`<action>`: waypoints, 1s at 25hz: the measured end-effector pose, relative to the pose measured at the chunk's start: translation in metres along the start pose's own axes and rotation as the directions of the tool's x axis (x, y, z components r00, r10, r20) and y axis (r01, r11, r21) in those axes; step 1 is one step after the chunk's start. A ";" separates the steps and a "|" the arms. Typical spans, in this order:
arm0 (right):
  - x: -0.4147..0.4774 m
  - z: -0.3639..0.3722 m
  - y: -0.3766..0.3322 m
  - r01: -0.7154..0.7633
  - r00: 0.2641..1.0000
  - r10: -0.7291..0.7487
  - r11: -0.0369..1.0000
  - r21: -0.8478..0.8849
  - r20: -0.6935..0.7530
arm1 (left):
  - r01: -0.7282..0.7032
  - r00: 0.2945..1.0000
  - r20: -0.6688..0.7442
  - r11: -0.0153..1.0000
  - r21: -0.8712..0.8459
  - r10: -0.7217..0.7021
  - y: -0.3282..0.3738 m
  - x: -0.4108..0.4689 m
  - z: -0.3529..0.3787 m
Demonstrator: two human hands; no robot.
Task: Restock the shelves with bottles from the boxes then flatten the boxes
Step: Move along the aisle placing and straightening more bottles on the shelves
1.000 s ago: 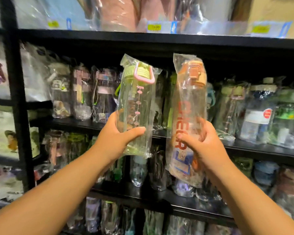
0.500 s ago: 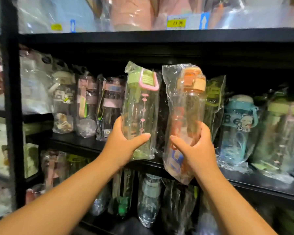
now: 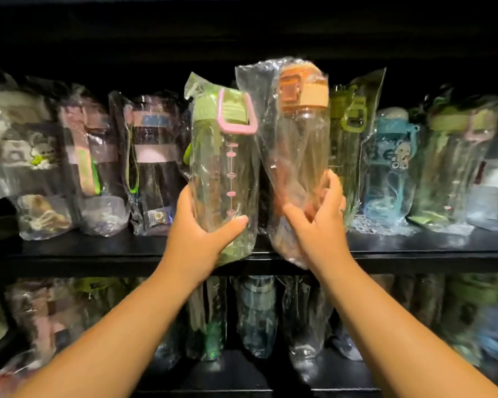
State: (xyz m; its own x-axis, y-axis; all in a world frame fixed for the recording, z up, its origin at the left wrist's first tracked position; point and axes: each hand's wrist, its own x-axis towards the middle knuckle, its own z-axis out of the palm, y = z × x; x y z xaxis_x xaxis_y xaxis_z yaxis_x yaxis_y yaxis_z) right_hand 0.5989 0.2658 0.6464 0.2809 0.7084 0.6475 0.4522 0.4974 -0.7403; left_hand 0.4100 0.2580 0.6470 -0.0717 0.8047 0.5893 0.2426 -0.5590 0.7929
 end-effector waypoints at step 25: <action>0.017 0.034 -0.009 -0.082 0.996 0.093 0.921 -0.381 0.011 | -0.012 0.984 0.152 0.890 -0.456 0.091 -0.038 0.022 -0.028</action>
State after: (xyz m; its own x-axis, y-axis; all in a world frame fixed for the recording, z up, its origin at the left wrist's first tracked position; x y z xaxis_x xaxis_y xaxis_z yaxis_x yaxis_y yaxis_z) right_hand 0.5708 0.2901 0.6579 0.3125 0.7569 0.5740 0.7160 0.2094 -0.6659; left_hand 0.3717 0.2914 0.6347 0.0987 0.7715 0.6285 -0.2248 -0.5980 0.7694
